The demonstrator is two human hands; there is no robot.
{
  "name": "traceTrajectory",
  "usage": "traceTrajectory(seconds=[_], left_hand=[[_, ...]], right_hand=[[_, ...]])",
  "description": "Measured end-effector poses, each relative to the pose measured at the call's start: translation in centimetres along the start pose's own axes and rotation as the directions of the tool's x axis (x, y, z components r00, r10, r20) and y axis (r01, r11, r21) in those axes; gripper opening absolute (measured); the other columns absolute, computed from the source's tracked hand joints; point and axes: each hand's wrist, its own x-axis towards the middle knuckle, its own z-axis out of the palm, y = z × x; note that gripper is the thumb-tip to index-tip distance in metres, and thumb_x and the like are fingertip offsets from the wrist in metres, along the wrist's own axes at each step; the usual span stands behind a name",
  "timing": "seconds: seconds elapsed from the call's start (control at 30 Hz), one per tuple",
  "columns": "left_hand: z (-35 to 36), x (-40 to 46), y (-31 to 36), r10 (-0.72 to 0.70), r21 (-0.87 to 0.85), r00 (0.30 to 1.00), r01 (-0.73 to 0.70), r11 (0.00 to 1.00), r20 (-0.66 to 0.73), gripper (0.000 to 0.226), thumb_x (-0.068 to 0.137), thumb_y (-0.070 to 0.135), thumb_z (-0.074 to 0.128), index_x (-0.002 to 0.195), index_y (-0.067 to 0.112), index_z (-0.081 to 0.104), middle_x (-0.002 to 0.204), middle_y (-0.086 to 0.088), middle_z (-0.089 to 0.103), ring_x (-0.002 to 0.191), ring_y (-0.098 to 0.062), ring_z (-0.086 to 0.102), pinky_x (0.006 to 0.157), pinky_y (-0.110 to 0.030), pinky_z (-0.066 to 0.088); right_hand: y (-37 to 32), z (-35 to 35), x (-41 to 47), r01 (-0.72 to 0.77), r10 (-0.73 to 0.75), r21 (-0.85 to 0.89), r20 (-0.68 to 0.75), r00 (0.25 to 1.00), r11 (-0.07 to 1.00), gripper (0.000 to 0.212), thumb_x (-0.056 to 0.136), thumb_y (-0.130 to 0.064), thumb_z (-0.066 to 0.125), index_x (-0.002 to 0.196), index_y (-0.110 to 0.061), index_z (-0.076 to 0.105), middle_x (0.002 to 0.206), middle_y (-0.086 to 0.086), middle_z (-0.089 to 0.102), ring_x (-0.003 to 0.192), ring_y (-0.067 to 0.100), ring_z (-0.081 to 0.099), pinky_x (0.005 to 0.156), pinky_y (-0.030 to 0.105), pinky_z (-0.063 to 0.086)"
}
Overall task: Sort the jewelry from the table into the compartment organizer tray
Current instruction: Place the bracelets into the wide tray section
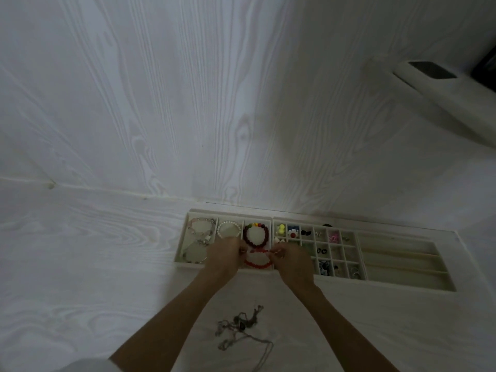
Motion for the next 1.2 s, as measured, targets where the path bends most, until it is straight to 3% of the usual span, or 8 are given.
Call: traceTrajectory(seconds=[0.27, 0.47, 0.57, 0.67, 0.83, 0.97, 1.03, 1.2], left_hand=[[0.8, 0.3, 0.1, 0.151, 0.226, 0.988, -0.142, 0.964, -0.021, 0.025, 0.091, 0.025, 0.055, 0.112, 0.020, 0.068, 0.113, -0.002, 0.062, 0.103, -0.021, 0.057, 0.079, -0.029, 0.045], [0.6, 0.0, -0.4, 0.193, 0.235, 0.981, -0.188, 0.954, 0.002, 0.030, 0.088, 0.031, 0.059, 0.116, 0.021, 0.065, 0.115, -0.001, 0.064, 0.108, -0.021, 0.054, 0.080, -0.030, 0.044], [0.3, -0.3, -0.6, 0.347, 0.286, 0.938, -0.325, 0.901, -0.026, 0.022, 0.073, 0.029, 0.075, 0.094, 0.022, 0.075, 0.095, 0.001, 0.069, 0.093, -0.022, 0.060, 0.071, -0.033, 0.049], [0.6, -0.5, -1.0, 0.435, 0.379, 0.899, -0.384, 0.842, -0.055, 0.017, 0.056, 0.031, 0.084, 0.070, 0.027, 0.074, 0.077, 0.008, 0.067, 0.077, -0.015, 0.062, 0.059, -0.027, 0.049], [1.2, -0.9, -1.3, 0.521, 0.461, 0.853, -0.457, 0.761, -0.015, 0.010, 0.072, 0.036, 0.070, 0.077, 0.029, 0.074, 0.091, 0.008, 0.069, 0.089, -0.015, 0.063, 0.068, -0.027, 0.051], [1.0, -0.9, -1.7, 0.532, 0.418, 0.846, -0.469, 0.778, -0.040, 0.026, 0.082, 0.031, 0.049, 0.086, 0.025, 0.074, 0.095, 0.007, 0.069, 0.092, -0.018, 0.063, 0.073, -0.029, 0.052], [0.7, -1.0, -1.9, 0.541, 0.400, 0.839, -0.479, 0.782, -0.054, 0.028, 0.082, 0.028, 0.046, 0.090, 0.023, 0.073, 0.094, 0.007, 0.070, 0.091, -0.018, 0.064, 0.073, -0.030, 0.053], [-0.1, -0.9, -2.3, 0.556, 0.499, 0.831, -0.492, 0.714, 0.024, 0.016, 0.066, 0.035, 0.075, 0.079, 0.026, 0.075, 0.084, 0.010, 0.072, 0.090, -0.016, 0.066, 0.080, -0.031, 0.051]], right_hand=[[-0.9, 0.2, 1.0, 0.142, -0.143, -0.277, 0.017, 0.990, 0.950, 0.013, 0.083, -0.034, 0.067, 0.085, -0.024, 0.076, 0.085, -0.006, 0.073, 0.078, 0.010, 0.066, 0.068, 0.025, 0.051], [-1.2, 1.0, 1.5, 0.232, -0.236, -0.404, 0.039, 0.971, 0.885, 0.010, 0.077, -0.025, 0.072, 0.080, -0.016, 0.074, 0.085, 0.007, 0.069, 0.085, 0.025, 0.061, 0.071, 0.031, 0.045], [-1.0, 1.2, 1.4, 0.246, -0.257, -0.438, 0.036, 0.966, 0.864, 0.019, 0.055, -0.026, 0.088, 0.059, -0.020, 0.071, 0.069, 0.005, 0.065, 0.074, 0.028, 0.064, 0.066, 0.034, 0.051], [-0.6, 1.4, 1.3, 0.266, -0.287, -0.441, 0.019, 0.958, 0.857, 0.023, 0.049, -0.030, 0.091, 0.055, -0.024, 0.070, 0.070, 0.002, 0.064, 0.076, 0.028, 0.065, 0.071, 0.036, 0.053], [-0.4, 2.3, 1.5, 0.239, -0.252, -0.408, 0.022, 0.967, 0.881, 0.021, 0.054, -0.026, 0.089, 0.059, -0.023, 0.068, 0.085, 0.010, 0.068, 0.089, 0.032, 0.066, 0.077, 0.035, 0.047], [0.2, 1.8, 1.2, 0.294, -0.329, -0.336, -0.049, 0.943, 0.895, 0.009, 0.072, -0.023, 0.078, 0.069, -0.019, 0.070, 0.079, 0.005, 0.063, 0.085, 0.029, 0.061, 0.075, 0.033, 0.041], [0.7, 1.0, 0.9, 0.371, -0.426, -0.358, -0.087, 0.900, 0.857, 0.002, 0.076, -0.018, 0.072, 0.078, -0.019, 0.072, 0.086, 0.004, 0.064, 0.090, 0.027, 0.058, 0.078, 0.032, 0.036], [2.4, 0.3, -0.3, 0.562, -0.627, -0.552, 0.087, 0.774, 0.616, 0.029, 0.079, -0.020, 0.048, 0.090, -0.019, 0.074, 0.113, 0.007, 0.067, 0.111, 0.030, 0.060, 0.100, 0.045, 0.032]])
